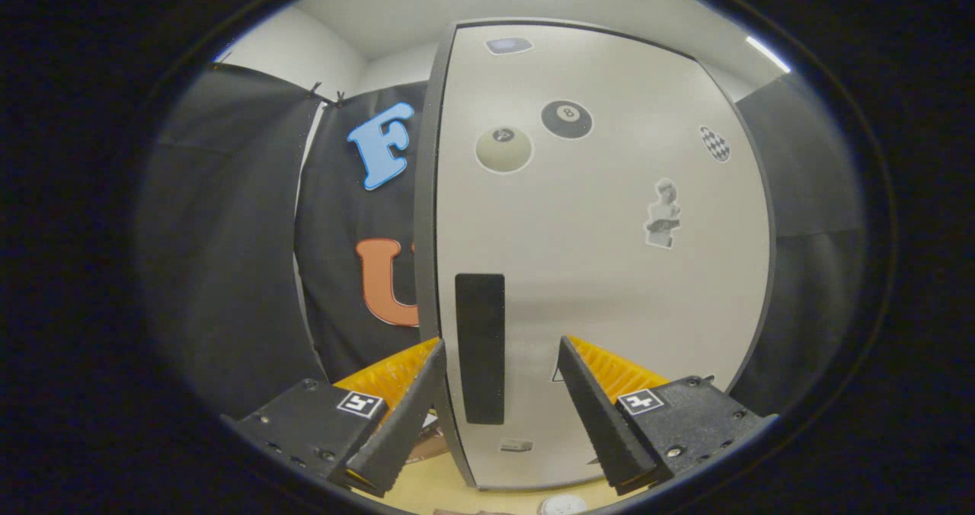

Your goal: Open the shoe cabinet door, grab the shoes and put them into the shoe cabinet, then close the shoe cabinet door.

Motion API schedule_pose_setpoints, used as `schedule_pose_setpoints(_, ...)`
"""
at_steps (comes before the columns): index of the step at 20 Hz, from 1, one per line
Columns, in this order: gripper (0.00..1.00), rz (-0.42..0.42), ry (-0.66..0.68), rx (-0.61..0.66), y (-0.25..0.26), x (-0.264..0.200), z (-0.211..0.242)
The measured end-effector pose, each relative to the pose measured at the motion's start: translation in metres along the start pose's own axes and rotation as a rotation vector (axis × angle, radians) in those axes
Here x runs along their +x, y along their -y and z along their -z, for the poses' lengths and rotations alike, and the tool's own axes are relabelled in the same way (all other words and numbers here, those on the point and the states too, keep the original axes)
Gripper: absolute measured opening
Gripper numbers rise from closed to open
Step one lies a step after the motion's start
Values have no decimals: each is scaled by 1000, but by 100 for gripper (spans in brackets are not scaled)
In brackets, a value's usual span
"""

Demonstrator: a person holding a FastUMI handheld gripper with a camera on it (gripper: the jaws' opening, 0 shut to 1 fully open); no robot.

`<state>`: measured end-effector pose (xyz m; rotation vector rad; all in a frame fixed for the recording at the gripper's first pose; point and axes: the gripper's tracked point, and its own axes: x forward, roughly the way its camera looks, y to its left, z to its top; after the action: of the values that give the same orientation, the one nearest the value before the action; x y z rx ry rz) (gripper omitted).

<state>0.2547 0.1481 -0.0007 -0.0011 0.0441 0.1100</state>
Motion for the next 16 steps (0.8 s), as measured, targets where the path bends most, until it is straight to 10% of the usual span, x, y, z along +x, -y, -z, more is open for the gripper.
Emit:
schedule_pose_setpoints(2,86,-58,2,36,-12,2,-7)
schedule_pose_setpoints(4,44,-50,-2,20,-14,5,-9)
schedule_pose_setpoints(16,39,-60,-91,-23,-11,13,11)
